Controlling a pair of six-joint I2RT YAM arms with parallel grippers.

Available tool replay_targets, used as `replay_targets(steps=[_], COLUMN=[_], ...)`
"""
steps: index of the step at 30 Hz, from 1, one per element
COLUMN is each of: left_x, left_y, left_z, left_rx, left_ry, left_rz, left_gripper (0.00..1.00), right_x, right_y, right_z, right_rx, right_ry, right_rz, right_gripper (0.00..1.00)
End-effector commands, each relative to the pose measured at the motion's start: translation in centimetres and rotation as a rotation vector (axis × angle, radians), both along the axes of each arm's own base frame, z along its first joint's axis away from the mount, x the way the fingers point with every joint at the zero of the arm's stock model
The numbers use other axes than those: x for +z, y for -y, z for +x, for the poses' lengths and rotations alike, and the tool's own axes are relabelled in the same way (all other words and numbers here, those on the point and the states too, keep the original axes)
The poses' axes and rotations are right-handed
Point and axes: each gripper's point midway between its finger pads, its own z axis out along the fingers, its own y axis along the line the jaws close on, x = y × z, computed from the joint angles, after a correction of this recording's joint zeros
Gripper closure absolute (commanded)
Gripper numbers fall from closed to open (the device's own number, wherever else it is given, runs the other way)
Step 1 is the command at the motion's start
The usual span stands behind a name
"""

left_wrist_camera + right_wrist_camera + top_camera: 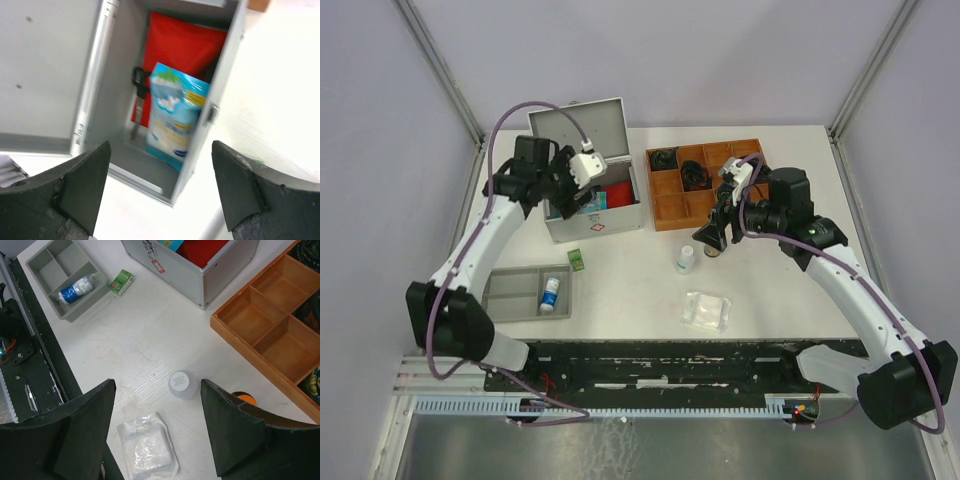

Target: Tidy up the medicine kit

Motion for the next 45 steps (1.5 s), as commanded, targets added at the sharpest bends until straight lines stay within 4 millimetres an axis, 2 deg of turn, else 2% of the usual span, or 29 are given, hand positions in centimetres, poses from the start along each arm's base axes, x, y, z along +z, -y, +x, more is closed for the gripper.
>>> replay_targets(steps=[1, 7, 14, 18, 27, 36, 45], left_x=[0.3, -2.9, -7.7, -9.1, -12.5, -13.9, -15.2], left_y=[0.4, 0.1, -0.4, -0.6, -0.2, 0.0, -0.7], left_z=[-4.0, -8.8, -11.4, -11.3, -10.8, -9.9, -9.3], left_rx=[0.004, -0.004, 0.027, 0.048, 0.041, 0.042, 0.073], left_ry=[0.017, -0.011, -0.058, -0.055, -0.117, -0.15, -0.205], left_rz=[-0.107, -0.142, -0.149, -0.141, -0.091, -0.029, 0.038], left_gripper=[0.11, 0.05, 0.05, 0.04, 0.05, 0.05, 0.05], right_x=[1.4, 1.5, 1.7, 1.8, 1.7, 1.6, 1.6], right_y=[0.3, 0.6, 1.2, 1.5, 1.4, 1.4, 1.3], right_z=[0.3, 0.4, 0.7, 0.9, 0.8, 0.7, 0.5], right_rx=[-0.018, -0.028, -0.066, -0.082, -0.072, -0.065, -0.055], right_ry=[0.058, 0.073, 0.105, 0.114, 0.121, 0.119, 0.12], right_rz=[0.007, -0.003, -0.02, -0.025, -0.026, -0.028, -0.027], right_gripper=[0.22, 0.19, 0.07, 0.0, 0.0, 0.0, 0.0])
